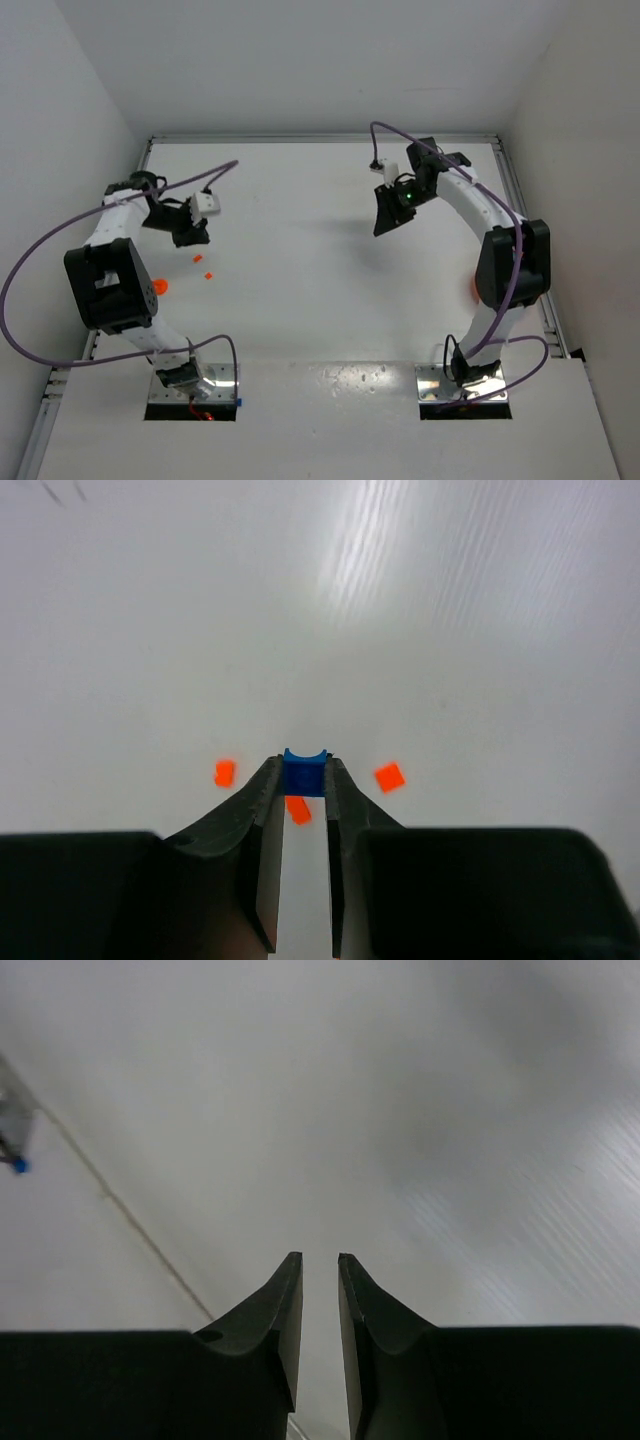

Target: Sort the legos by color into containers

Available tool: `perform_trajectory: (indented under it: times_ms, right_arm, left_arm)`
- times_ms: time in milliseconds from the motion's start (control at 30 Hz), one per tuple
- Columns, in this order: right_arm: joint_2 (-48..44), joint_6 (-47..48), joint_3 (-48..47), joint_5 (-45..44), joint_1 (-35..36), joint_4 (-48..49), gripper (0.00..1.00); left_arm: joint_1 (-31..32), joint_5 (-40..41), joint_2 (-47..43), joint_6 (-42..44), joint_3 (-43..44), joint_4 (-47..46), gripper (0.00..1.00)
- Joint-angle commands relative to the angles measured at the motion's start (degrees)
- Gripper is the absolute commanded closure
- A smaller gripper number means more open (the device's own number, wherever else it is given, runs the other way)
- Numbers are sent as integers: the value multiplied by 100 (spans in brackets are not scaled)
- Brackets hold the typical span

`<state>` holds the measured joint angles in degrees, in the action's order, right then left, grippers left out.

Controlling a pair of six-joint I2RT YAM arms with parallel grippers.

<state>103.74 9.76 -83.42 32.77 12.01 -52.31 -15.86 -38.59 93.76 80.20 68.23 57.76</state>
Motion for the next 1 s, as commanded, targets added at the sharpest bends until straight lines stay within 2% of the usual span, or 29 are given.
perform_trajectory:
  times_ms: [0,67,100,167,233,267,300,333,367,400,467,500,567,633,733,967]
  right_arm:
    - [-144,-184,-368,1867,179,116,78]
    - [-4,-377,-368,2581,311,169,76]
    - [-3,-544,-307,3272,398,413,76]
    - [119,-1008,-150,3865,564,887,73]
    - [172,-2245,70,4438,679,2150,73]
    - [172,-3225,141,4518,784,2686,73]
    - [172,-3722,220,4518,855,3762,73]
    - [172,-4249,438,4458,925,4390,73]
    - [172,-5377,553,4353,1056,5023,73]
    - [172,-5988,676,4299,1136,6317,72]
    - [347,-7218,967,4142,1259,7589,72]
    - [435,-8913,1107,4045,1373,9475,72]
    - [708,-10348,1450,3651,1444,11070,57]
    - [796,-10626,1294,3500,1497,10990,50]
    - [954,-11178,1240,3211,1620,11197,49]
    - [1210,-11901,1179,3033,1893,11929,48]
  left_arm:
    - [-93,-2252,46,-93,603,1588,90]
    - [-32,-2748,-181,-320,526,1677,91]
    - [21,-3107,-304,-399,473,1677,91]
    - [187,-3295,-637,-513,420,1599,91]
    - [486,-3584,-867,-996,253,1327,91]
    - [644,-3690,-1077,-1215,166,1187,91]
    - [732,-3795,-1192,-1809,165,994,91]
    - [820,-3979,-1297,-2172,86,505,91]
    - [917,-4059,-1403,-2576,25,213,91]
    - [1127,-4130,-1578,-3293,24,-69,91]
    - [1347,-4236,-1641,-3633,24,-397,91]
    - [1531,-4314,-1641,-3826,102,-484,91]
    - [1673,-4368,-1641,-3959,261,-485,91]
    - [1796,-4368,-1501,-4082,428,-485,91]
    - [1858,-4228,-1501,-4205,551,-485,93]
    - [1981,-3867,-1632,-5303,306,-1775,95]
